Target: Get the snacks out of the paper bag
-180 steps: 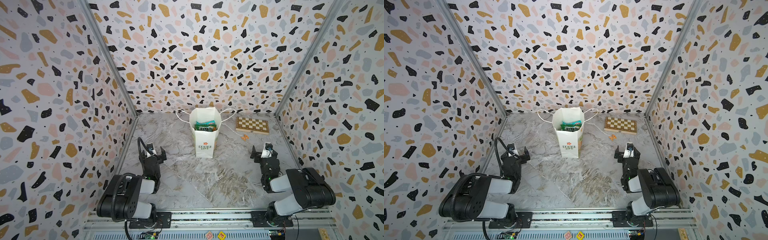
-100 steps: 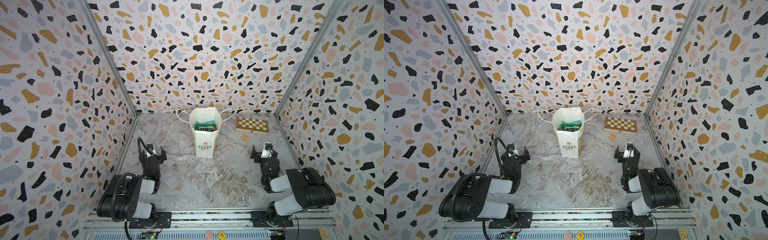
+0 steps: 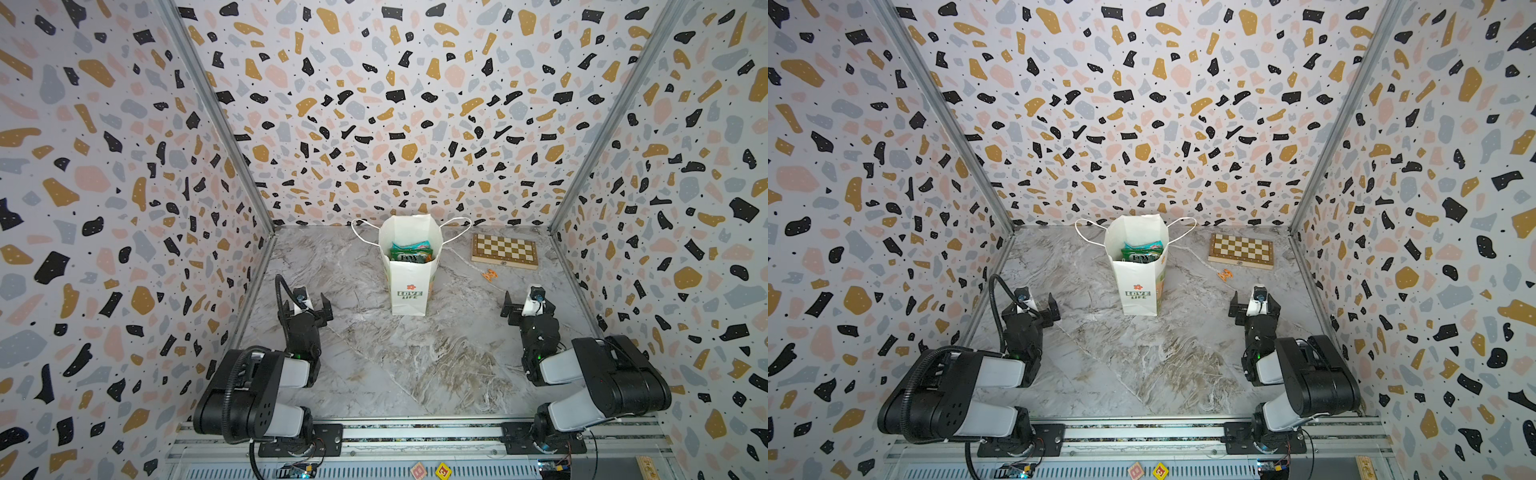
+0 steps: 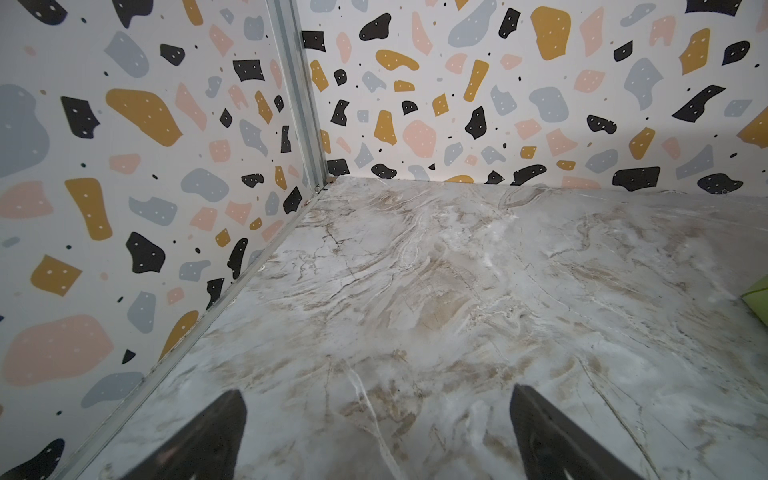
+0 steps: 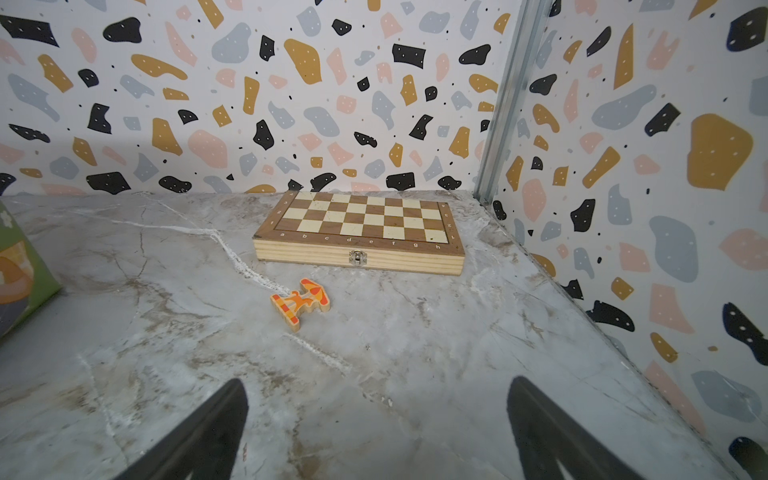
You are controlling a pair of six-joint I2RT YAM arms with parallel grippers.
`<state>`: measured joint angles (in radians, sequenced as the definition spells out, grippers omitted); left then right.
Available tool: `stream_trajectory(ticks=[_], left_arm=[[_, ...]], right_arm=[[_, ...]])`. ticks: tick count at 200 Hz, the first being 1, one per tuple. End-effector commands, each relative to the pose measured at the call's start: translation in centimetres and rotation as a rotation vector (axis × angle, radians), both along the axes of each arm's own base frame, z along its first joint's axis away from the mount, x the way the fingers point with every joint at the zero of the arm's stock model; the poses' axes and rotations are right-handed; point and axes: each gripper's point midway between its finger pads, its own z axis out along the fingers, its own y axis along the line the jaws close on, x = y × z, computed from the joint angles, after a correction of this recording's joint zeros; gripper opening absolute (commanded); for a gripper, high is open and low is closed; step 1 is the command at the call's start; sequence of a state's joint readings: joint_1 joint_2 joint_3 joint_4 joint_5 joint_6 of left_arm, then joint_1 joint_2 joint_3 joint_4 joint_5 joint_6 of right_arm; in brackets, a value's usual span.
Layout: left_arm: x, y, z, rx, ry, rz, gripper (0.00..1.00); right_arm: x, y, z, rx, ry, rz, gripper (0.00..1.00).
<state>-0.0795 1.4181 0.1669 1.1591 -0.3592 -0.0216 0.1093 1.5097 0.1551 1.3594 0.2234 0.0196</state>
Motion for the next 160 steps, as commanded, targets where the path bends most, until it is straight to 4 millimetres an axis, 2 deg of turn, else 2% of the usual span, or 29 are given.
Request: stream_trajectory(ticks=[1, 31, 59, 115, 144, 160], left_arm=[[0.6, 0.8, 2.8, -0.021, -0.062, 0.052, 1.0], [1.4, 2.8, 5.7, -0.096, -0.021, 0.204, 1.0], [1.6, 2.3, 9.4, -0.248, -0.073, 0.203, 1.0], [2.8, -3.0, 17.8, -0.507, -0.119, -0.082, 1.0], [3.2, -6.8, 23.4, -0.612, -0.166, -0.311, 1.0], [3.6, -8.6, 25.9, -0.698, -0.202, -0.419, 1.0]], right_arm=[[0.4, 0.3, 1.3, -0.011, -0.013, 0.003, 0.99], [1.0, 0.3, 3.0, -0.031, 0.016, -0.027, 0.99], [1.5, -0.3, 4.1, 0.068, 0.083, -0.088, 0.99], [1.5, 2.5, 5.0, 0.264, 0.243, 0.021, 0.99], [0.8, 5.5, 6.2, 0.326, 0.281, 0.182, 0.99], [0.2, 7.1, 6.9, 0.358, 0.295, 0.271, 0.99]])
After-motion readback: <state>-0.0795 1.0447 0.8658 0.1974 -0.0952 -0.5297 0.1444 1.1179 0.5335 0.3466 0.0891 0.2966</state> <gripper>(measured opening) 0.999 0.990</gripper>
